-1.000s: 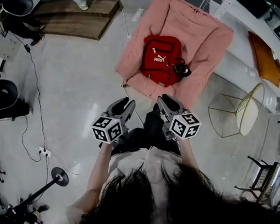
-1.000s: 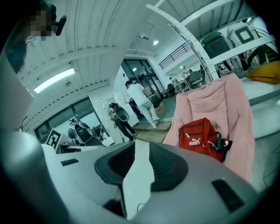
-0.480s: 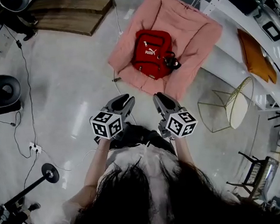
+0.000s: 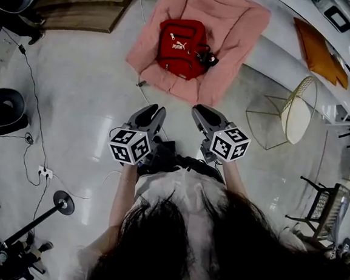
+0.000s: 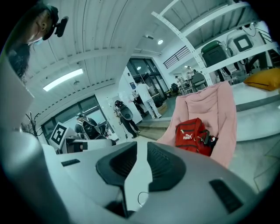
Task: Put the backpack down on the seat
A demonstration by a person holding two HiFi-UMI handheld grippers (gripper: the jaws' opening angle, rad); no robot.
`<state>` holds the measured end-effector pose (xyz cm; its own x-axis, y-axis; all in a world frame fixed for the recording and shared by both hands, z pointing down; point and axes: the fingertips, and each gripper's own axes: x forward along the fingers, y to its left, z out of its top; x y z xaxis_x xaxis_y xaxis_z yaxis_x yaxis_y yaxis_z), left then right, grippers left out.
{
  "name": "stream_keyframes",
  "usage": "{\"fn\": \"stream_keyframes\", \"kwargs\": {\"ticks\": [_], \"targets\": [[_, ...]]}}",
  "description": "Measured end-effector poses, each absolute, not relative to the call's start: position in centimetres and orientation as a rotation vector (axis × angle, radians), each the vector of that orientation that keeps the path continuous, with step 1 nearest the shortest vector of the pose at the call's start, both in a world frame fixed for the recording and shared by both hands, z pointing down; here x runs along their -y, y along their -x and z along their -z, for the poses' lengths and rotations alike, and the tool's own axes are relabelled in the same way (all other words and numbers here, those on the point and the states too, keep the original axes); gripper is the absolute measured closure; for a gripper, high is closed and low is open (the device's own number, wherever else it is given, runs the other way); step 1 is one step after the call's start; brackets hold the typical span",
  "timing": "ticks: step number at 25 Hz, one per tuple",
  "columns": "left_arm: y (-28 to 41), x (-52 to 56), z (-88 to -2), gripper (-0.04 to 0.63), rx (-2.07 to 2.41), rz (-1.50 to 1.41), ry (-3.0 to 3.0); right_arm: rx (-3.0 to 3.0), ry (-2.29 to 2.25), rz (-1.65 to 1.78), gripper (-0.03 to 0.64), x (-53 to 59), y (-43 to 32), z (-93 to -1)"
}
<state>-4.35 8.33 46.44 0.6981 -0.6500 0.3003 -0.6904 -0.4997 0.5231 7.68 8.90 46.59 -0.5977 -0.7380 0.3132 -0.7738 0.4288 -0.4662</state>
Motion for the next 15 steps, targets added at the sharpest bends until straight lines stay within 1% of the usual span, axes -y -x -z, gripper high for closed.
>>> {"fn": "stream_keyframes", "kwargs": {"ticks": [10,15], "targets": [[0.4,-11.8,-45.9,0.477,1.041,-0.156,-2.308,2.683,-1.276,-0.856,0.535,-11.4,-9.0,-45.6],[0.1,-12.0,-45.8,0.477,1.076,-0.152,-2.308,2.713,-1.205,-0.815,0.536,-11.6,-8.4,-45.5]]}}
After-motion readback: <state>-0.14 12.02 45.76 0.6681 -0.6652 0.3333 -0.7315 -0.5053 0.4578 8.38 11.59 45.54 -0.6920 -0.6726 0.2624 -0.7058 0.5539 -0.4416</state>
